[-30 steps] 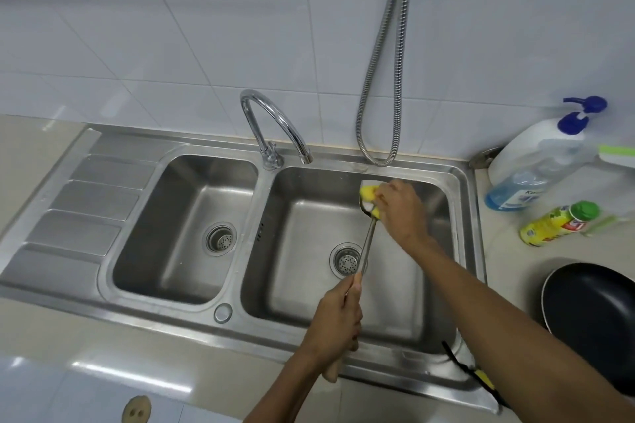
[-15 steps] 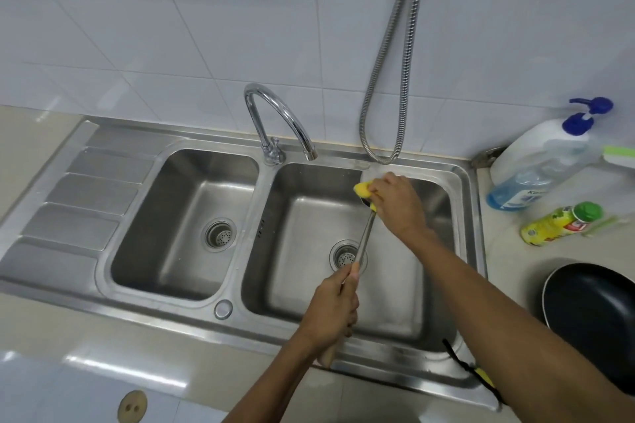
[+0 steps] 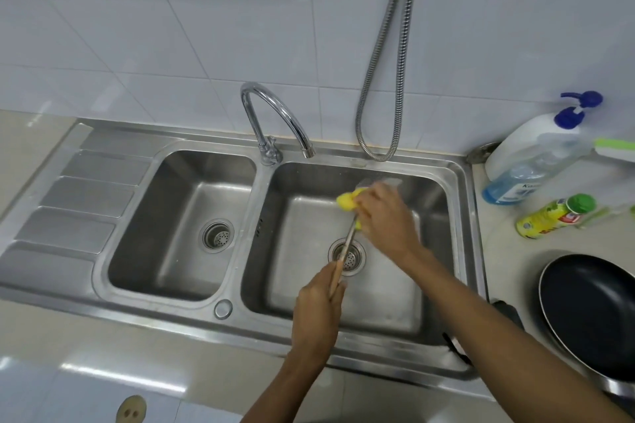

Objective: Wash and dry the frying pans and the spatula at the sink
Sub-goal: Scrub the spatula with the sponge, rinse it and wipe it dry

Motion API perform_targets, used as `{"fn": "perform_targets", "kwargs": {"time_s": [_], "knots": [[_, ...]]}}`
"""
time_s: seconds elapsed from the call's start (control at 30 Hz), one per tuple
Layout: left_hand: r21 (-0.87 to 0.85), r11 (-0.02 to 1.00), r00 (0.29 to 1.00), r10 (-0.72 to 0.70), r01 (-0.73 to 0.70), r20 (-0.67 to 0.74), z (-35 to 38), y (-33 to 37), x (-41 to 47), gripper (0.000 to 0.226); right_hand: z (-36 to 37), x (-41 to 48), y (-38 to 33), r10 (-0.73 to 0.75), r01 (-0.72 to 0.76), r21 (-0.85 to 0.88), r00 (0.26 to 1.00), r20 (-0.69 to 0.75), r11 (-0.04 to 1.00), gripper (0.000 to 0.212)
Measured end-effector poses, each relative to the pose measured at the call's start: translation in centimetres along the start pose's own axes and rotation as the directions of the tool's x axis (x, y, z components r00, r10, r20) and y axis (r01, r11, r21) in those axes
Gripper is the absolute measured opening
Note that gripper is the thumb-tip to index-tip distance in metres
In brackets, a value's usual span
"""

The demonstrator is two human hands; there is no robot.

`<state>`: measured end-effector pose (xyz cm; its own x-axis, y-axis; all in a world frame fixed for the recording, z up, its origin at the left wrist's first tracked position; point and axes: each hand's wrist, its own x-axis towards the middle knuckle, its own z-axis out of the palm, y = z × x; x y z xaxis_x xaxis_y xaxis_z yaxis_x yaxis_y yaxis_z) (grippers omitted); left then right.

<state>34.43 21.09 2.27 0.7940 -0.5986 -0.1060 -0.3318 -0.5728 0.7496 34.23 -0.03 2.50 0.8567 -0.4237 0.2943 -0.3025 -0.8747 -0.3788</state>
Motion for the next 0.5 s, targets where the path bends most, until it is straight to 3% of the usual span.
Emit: {"fn": "perform_targets", "kwargs": {"time_s": [0.07,0.13,0.2,0.27,0.37,0.47,0.5], "knots": [[0.077,0.995,0.998,0.07,-0.069,-0.003,-0.3,0.0,-0.7,0.028,-0.6,2.6,2.5,0.15,-0.154,-0.1,0.987,-0.051,0.983,0.007],[0.167,0.979,0.993,0.119,-0.113,-0.022,-0.6,0.0,-1.0,0.031,-1.5,4.4,4.2,0.348,-0.345,-0.13,0.937,0.004,0.93,0.015],[0.199,0.975,0.992,0.114,-0.101,-0.055,-0.9,-0.1,-0.9,0.033,-1.7,4.5,3.8,0.391,-0.384,-0.09,0.917,0.08,0.919,0.017],[0.195,0.979,0.992,0.086,-0.067,-0.088,-1.3,-0.2,-0.4,0.034,-1.8,3.0,1.7,0.312,-0.31,-0.039,0.945,0.094,0.95,0.012],[0.195,0.981,0.992,0.035,-0.011,-0.12,-1.6,-0.3,0.5,0.031,-1.2,-2.1,-3.6,0.072,-0.077,0.073,0.995,0.072,0.994,0.004],[0.19,0.981,0.989,0.007,0.021,-0.146,-2.1,-0.1,0.9,0.022,-0.3,-5.3,-6.2,-0.229,0.227,0.031,0.966,0.123,0.973,0.004],[0.196,0.981,0.988,0.017,0.013,-0.152,-2.2,-0.2,0.8,0.024,-0.2,-4.9,-5.6,-0.245,0.249,-0.008,0.958,0.146,0.968,0.007]]}}
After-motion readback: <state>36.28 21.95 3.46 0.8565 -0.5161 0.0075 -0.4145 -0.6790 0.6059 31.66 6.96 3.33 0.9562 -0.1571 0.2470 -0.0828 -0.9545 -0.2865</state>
